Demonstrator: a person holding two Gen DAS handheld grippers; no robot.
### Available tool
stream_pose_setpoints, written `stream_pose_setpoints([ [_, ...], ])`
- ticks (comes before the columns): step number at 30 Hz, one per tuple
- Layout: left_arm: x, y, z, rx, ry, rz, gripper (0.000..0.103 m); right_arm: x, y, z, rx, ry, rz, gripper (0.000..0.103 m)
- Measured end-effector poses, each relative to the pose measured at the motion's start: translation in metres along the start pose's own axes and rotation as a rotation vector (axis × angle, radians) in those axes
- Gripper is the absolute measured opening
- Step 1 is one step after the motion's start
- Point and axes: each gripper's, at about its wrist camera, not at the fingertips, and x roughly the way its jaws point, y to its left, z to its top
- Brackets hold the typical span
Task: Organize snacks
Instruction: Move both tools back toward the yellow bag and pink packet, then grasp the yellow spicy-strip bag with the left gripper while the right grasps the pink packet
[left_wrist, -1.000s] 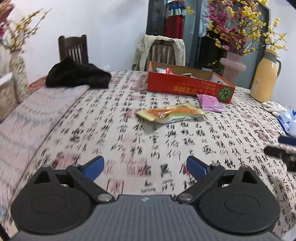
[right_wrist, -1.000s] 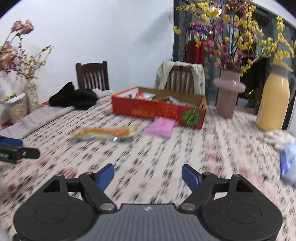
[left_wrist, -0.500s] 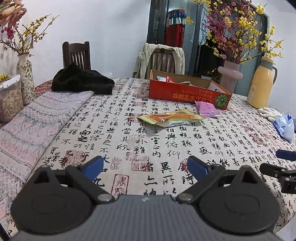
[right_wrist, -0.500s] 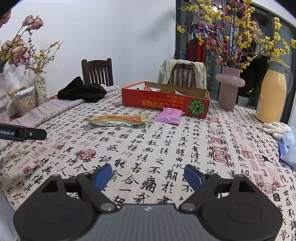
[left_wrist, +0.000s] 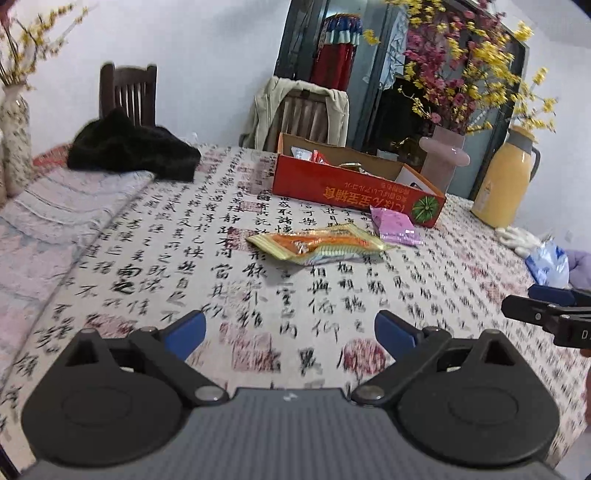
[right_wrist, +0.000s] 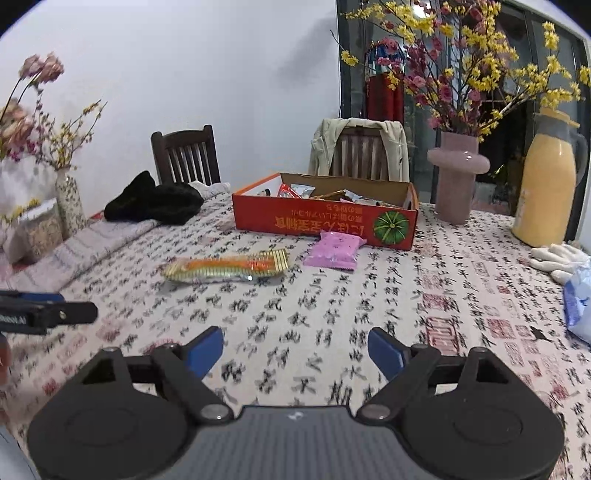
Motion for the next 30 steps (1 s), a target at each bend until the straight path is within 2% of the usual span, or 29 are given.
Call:
stream_pose_setpoints([
  [7, 0.045, 0.011, 0.037, -0.058, 0.028, -0.036, 0.091, 0.047, -0.005, 0.05, 0.007, -0.004, 0.027, 0.085],
  [9, 0.062, 0.014, 0.044, -0.064, 0.053, -0.047, 0.08, 0.064, -0.003, 0.059, -0.001, 0.004, 0.039, 0.085],
  [13, 0.092, 0.018, 0.054, -0.078, 0.083, -0.065, 0.072, 0.11, 0.0, 0.074, -0.012, 0.049, 0.071, 0.083],
  [15, 0.103, 0.02, 0.056, -0.087, 0.096, -0.076, 0.065, 0.134, -0.001, 0.077, 0.003, 0.084, 0.089, 0.081],
  [17, 0.115, 0.024, 0.057, -0.103, 0.114, -0.081, 0.062, 0.155, -0.002, 0.078, 0.025, 0.111, 0.113, 0.073],
  [20, 0.128, 0.035, 0.054, -0.163, 0.136, -0.138, 0.064, 0.187, -0.009, 0.079, 0.079, 0.134, 0.137, 0.07],
  [21, 0.131, 0.04, 0.054, -0.19, 0.135, -0.165, 0.067, 0.196, -0.011, 0.079, 0.098, 0.135, 0.143, 0.07],
  [25, 0.136, 0.048, 0.054, -0.229, 0.121, -0.226, 0.068, 0.223, -0.018, 0.072, 0.174, 0.154, 0.168, 0.064],
  [26, 0.137, 0.048, 0.053, -0.231, 0.113, -0.233, 0.063, 0.225, -0.019, 0.069, 0.185, 0.153, 0.173, 0.063],
  [29, 0.141, 0.047, 0.051, -0.225, 0.127, -0.248, 0.032, 0.226, -0.016, 0.065, 0.172, 0.118, 0.174, 0.06],
  [30, 0.143, 0.047, 0.05, -0.231, 0.131, -0.255, 0.031, 0.225, -0.015, 0.064, 0.167, 0.108, 0.167, 0.059],
])
